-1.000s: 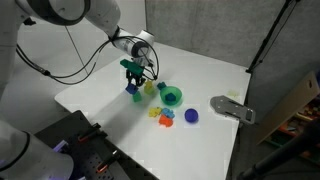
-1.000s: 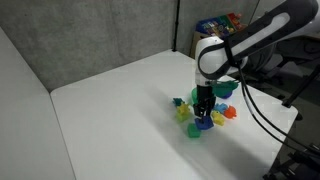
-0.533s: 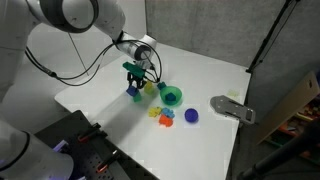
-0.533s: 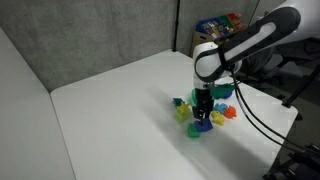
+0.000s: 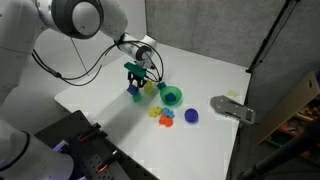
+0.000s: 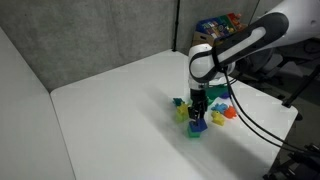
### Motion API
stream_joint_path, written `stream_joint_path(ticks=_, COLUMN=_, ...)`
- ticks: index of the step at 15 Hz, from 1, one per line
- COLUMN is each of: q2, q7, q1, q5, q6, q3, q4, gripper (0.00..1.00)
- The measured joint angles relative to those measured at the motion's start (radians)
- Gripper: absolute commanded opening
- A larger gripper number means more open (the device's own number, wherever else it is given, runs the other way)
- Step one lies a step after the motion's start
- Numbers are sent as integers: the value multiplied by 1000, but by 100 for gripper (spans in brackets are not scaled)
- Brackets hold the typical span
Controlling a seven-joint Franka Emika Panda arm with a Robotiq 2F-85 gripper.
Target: Put the blue block on the table
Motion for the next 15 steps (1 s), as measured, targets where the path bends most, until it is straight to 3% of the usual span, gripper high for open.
stream_joint_path(ticks=15, q2=4, q7=-1, q1=10, q5=-65, q6=-63, q3=-12, q4=36, gripper=29)
